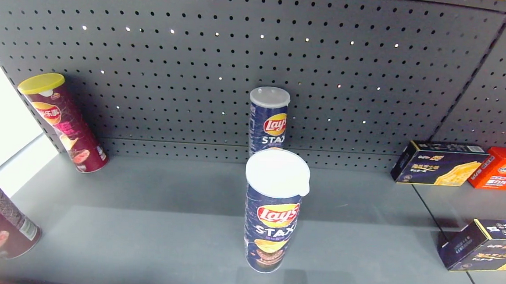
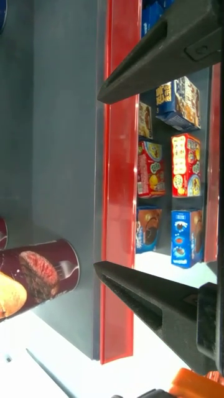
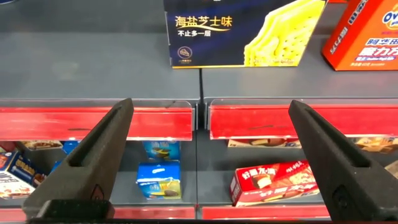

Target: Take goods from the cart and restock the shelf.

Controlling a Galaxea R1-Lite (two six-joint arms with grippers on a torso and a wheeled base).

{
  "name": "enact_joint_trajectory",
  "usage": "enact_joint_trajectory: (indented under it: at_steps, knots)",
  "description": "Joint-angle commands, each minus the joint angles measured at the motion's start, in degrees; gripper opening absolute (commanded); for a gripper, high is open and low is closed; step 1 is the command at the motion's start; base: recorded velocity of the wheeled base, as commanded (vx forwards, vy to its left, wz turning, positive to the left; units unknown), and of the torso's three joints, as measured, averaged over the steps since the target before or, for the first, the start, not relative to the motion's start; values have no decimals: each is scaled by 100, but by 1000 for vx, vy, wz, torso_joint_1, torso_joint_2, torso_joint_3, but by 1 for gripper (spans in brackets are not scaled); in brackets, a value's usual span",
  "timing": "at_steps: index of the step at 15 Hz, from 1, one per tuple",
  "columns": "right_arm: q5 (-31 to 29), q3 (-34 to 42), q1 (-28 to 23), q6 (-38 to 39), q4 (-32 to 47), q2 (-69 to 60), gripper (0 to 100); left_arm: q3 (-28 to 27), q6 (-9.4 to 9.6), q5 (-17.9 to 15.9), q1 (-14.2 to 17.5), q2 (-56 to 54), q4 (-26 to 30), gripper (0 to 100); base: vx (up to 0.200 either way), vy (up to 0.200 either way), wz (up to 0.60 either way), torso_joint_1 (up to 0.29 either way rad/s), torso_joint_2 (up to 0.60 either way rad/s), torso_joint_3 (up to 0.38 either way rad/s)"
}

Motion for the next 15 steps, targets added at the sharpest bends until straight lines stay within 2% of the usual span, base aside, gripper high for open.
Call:
enact_joint_trajectory:
  at_steps: [1,15]
  knots:
    - [1,0,0,-2,2,9,100,1,-3,2,0,-1,-4,100,0,0,0,0,0,0]
    - [1,0,0,7,2,9,100,1,-3,2,0,-1,-4,100,0,0,0,0,0,0]
